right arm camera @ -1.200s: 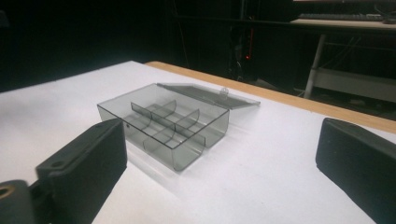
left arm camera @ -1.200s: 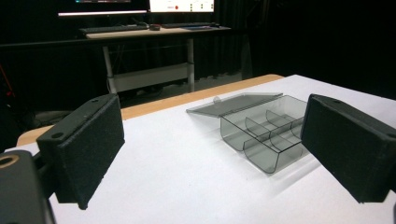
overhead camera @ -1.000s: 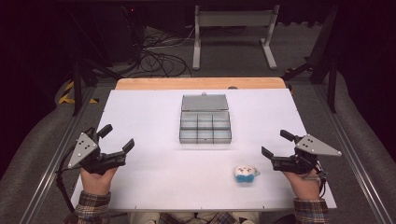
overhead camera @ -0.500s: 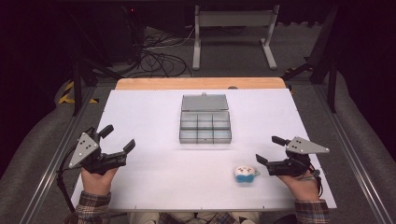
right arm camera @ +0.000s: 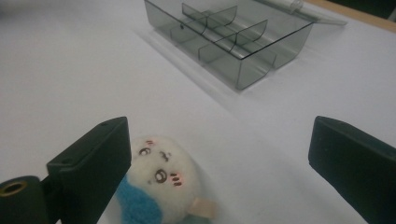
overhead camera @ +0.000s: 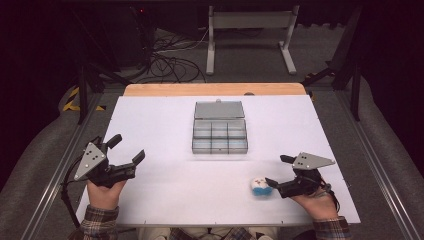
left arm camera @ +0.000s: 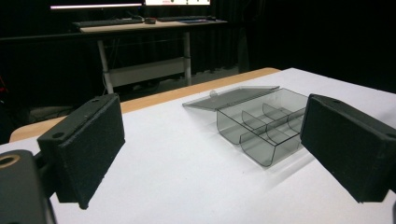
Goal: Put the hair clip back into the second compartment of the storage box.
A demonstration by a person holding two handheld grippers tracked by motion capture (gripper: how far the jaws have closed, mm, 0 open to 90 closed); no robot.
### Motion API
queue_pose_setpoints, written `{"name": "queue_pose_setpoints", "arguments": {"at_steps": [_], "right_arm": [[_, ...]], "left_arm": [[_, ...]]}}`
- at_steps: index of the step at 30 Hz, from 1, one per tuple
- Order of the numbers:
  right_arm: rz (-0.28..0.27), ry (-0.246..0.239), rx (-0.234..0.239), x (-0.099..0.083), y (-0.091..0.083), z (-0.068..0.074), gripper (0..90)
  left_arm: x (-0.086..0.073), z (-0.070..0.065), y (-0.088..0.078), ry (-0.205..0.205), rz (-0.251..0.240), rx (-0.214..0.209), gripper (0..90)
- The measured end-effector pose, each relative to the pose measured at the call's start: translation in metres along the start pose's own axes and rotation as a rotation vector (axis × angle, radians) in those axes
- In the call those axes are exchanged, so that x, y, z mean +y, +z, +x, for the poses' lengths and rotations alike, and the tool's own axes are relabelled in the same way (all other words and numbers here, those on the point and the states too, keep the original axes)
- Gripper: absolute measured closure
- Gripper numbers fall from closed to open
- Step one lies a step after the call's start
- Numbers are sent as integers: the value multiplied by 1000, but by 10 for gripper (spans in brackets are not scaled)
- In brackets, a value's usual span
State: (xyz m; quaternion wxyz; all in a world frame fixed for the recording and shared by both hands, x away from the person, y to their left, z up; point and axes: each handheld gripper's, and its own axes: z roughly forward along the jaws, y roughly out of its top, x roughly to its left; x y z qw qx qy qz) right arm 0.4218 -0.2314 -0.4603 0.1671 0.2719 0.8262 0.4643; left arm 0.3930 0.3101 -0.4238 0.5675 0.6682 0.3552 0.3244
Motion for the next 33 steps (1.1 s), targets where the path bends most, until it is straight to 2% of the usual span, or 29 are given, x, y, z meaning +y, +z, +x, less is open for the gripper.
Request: {"name": "queue_pose_setpoints", "arguments": {"at_steps": [10, 15, 27, 33], "right_arm": [[101, -20, 80, -5, 13, 9, 69], [152, -36, 95, -7, 18, 12, 87], [236, -58, 128, -13, 33, 16, 103], [255, -74, 155, -14, 37, 19, 183]], "left_arm": [[-1, 0, 0, -5, 5, -4, 72], [-1, 0, 0, -4, 8, -3, 72], [-2, 0, 1, -5, 9, -3, 71], [-2, 0, 1, -6, 9, -3, 72]]}}
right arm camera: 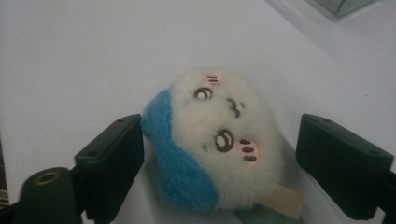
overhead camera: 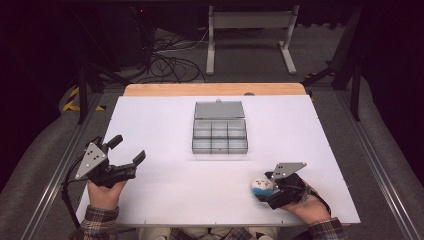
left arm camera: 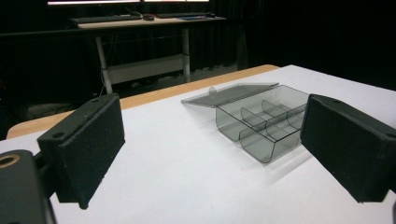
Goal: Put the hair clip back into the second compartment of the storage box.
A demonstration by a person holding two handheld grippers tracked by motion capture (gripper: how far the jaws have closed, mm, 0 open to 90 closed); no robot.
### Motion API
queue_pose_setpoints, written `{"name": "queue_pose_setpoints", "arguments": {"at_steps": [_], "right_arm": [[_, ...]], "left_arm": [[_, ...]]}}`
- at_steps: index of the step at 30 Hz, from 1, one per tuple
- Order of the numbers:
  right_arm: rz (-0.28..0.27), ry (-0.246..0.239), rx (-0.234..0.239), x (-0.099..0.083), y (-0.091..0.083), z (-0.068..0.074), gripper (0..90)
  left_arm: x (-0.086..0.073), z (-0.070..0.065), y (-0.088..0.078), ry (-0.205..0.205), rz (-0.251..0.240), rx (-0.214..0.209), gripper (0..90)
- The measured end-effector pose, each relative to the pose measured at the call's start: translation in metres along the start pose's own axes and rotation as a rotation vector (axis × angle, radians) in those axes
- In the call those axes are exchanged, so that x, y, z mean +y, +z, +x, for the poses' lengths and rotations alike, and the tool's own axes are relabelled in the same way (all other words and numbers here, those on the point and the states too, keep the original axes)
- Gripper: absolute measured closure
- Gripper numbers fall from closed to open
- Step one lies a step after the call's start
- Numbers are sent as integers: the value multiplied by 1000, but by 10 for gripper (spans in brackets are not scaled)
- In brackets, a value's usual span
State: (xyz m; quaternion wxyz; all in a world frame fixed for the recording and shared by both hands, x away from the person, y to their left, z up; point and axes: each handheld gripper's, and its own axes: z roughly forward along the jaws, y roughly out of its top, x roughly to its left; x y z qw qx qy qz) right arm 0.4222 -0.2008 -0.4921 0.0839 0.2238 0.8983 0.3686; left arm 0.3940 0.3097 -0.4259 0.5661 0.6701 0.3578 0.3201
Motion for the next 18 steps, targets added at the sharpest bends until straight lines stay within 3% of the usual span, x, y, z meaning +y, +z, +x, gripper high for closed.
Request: {"name": "queue_pose_setpoints", "arguments": {"at_steps": [3, 8, 18], "right_arm": [[-6, 3, -4, 0, 0, 0, 218], [-31, -9, -10, 1, -2, 1, 355], [-84, 3, -55, 6, -4, 1, 417]], "left_arm": [[0, 0, 0, 0, 0, 0, 72], [0, 0, 0, -2, 0, 0, 71], [-1, 0, 1, 1, 7, -6, 72]]}}
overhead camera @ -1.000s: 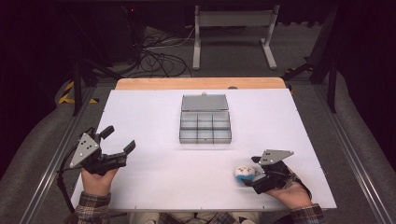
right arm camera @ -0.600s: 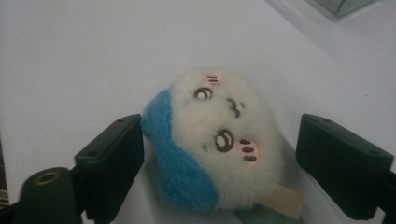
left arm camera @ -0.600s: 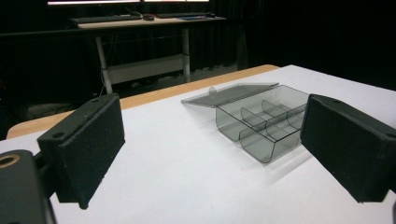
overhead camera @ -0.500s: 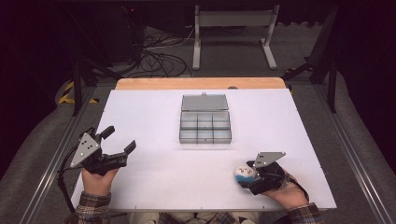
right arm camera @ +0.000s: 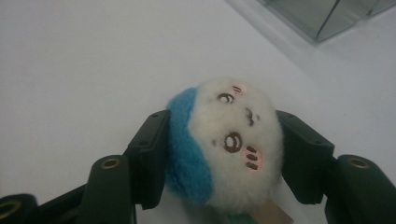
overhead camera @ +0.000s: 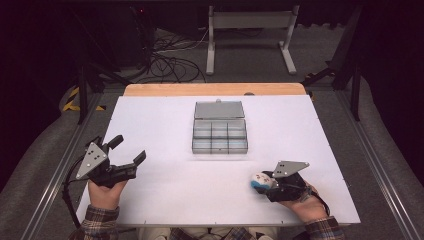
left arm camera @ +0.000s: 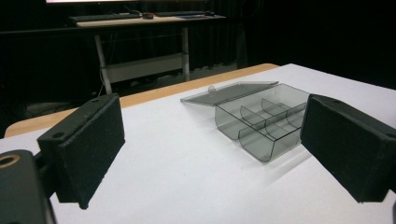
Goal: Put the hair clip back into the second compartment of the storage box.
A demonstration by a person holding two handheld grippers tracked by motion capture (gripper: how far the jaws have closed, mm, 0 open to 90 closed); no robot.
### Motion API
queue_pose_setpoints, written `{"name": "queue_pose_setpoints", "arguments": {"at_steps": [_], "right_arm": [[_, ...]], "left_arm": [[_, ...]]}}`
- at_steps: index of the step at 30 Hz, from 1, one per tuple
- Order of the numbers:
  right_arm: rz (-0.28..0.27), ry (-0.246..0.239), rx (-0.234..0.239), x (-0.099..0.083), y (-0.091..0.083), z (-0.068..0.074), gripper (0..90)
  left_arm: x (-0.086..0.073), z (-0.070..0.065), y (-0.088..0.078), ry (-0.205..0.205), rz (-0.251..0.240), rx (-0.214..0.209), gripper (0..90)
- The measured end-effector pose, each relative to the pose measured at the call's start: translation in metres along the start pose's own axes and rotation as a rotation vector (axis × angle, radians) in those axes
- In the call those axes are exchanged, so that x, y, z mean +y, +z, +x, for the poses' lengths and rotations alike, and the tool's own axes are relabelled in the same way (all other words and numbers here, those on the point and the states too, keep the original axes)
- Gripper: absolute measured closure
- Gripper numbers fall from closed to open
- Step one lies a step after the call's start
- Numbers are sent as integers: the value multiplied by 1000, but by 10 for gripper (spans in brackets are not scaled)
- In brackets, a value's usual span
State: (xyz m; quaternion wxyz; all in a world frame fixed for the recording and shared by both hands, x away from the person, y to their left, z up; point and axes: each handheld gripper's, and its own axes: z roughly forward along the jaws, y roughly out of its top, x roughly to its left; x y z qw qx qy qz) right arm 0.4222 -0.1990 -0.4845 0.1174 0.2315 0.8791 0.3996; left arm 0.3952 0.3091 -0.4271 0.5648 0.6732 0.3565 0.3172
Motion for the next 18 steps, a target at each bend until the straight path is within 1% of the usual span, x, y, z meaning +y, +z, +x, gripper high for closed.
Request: {"name": "queue_pose_setpoints", "arguments": {"at_steps": [3, 5, 6, 7, 9, 10, 11, 12, 16, 18], "right_arm": [[-11, 1, -11, 3, 1, 1, 419], [-26, 0, -34, 8, 2, 2, 421], [-26, 0, -34, 8, 2, 2, 421], [-36, 3, -46, 10, 3, 3, 422], [-38, 6, -50, 11, 4, 3, 421], [-50, 18, -56, 13, 4, 3, 421], [-50, 18, -56, 13, 4, 3, 421], [-65, 22, -65, 15, 4, 4, 422], [-84, 25, -79, 18, 3, 4, 422], [-105, 31, -90, 22, 3, 4, 426]], "left_arm": [[0, -1, 1, -5, 2, 0, 72], [0, -1, 1, -1, 7, -1, 71], [0, -1, 1, 0, 8, -2, 71], [0, -1, 1, 1, 10, -2, 72], [-1, -1, 1, 0, 10, -2, 72], [-1, -1, 1, 0, 10, -1, 72], [-1, -1, 2, -1, 11, 0, 72], [-1, -1, 2, 1, 10, -1, 72], [-1, -2, 2, -1, 7, 1, 71], [-1, -2, 2, -3, 8, 1, 72]]}}
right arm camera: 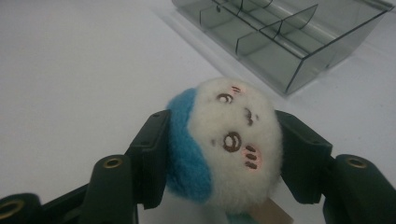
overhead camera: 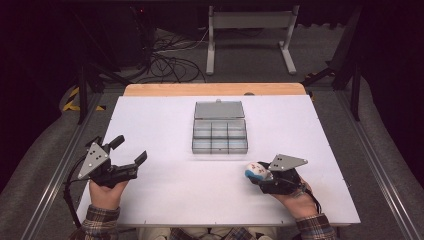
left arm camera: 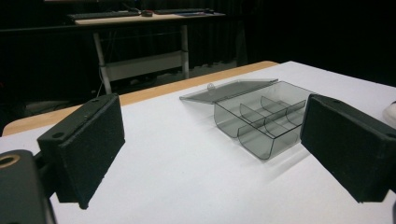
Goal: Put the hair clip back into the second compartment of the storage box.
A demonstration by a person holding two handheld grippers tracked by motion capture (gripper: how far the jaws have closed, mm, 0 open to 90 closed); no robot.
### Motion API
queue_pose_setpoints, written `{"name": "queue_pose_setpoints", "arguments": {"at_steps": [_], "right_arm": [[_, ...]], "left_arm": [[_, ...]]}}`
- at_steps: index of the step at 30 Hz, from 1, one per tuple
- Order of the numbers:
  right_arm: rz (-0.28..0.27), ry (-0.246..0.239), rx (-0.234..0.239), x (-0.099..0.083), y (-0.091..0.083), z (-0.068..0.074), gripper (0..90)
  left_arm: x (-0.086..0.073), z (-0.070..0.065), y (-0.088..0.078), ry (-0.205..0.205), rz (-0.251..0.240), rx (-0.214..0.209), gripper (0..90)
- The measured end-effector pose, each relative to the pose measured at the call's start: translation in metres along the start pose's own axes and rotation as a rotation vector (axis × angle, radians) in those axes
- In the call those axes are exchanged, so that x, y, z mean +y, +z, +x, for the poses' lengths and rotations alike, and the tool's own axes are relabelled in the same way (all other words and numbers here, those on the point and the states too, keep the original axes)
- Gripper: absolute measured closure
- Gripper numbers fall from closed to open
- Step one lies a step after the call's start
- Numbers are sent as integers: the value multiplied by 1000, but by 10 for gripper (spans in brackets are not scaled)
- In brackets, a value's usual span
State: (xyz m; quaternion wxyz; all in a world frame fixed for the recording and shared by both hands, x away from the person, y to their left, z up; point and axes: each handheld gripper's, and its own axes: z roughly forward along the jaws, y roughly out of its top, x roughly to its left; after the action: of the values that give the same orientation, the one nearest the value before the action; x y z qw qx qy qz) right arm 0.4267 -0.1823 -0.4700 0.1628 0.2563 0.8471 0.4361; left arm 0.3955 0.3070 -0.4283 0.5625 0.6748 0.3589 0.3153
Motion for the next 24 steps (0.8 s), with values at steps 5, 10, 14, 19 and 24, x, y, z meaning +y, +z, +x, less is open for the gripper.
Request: {"name": "queue_pose_setpoints", "arguments": {"at_steps": [5, 10, 14, 19, 24], "right_arm": [[-25, 10, -17, 6, 0, -1, 433], [-42, 18, -18, 11, 0, -1, 441], [-49, 13, -22, 15, 1, 1, 445], [-65, 20, -36, 20, 3, 1, 445], [-88, 22, -47, 28, 3, 0, 447]], "left_arm": [[0, 0, 0, 0, 0, 0, 72], [-1, 0, 1, 1, 0, -1, 72], [-1, 0, 1, 2, 5, -3, 72], [-1, 0, 1, -1, 7, -2, 72], [-2, -2, 2, -2, 12, -7, 72]]}}
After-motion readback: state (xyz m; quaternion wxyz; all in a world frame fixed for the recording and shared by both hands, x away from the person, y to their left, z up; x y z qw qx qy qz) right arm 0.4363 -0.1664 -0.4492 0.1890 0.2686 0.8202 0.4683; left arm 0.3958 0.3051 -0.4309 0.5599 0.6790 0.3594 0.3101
